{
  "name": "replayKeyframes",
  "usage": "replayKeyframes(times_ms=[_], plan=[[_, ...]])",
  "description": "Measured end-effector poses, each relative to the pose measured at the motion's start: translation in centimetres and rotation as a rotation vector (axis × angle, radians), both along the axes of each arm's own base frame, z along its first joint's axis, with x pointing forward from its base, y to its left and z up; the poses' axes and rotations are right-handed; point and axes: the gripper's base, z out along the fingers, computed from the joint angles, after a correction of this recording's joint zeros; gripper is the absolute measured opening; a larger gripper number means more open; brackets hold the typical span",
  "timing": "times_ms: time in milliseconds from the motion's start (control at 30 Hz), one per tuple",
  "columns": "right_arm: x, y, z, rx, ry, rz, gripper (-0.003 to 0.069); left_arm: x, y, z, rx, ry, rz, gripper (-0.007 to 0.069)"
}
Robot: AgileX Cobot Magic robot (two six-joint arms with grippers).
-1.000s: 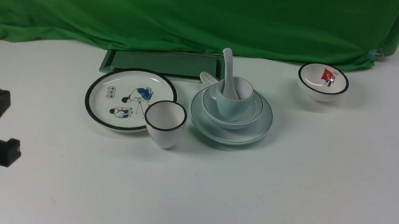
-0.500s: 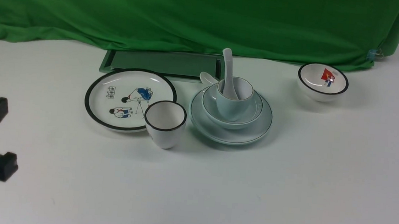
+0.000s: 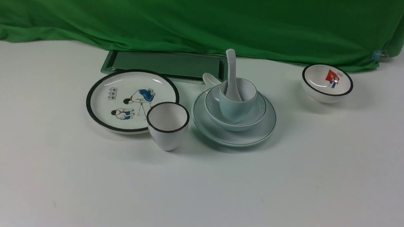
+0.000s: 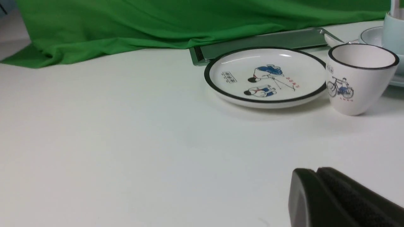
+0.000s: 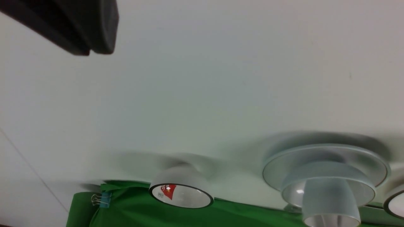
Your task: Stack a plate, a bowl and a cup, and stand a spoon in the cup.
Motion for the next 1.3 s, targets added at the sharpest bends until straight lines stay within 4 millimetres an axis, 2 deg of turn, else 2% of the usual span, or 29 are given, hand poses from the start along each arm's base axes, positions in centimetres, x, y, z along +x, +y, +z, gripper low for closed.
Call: replayKeyframes(times_ms=[433,1300], plan=[[0.0,0.0,-0.01,0.001,0.001,0.0,0.0103,-0.05,0.03,-0.02,0.013,-0.001,0.001,-0.0029],[0.0,0.0,-0.01,0.001,0.001,0.0,0.0106,-0.05,0.04,-0.02,0.017,-0.001,0.001,-0.0029]])
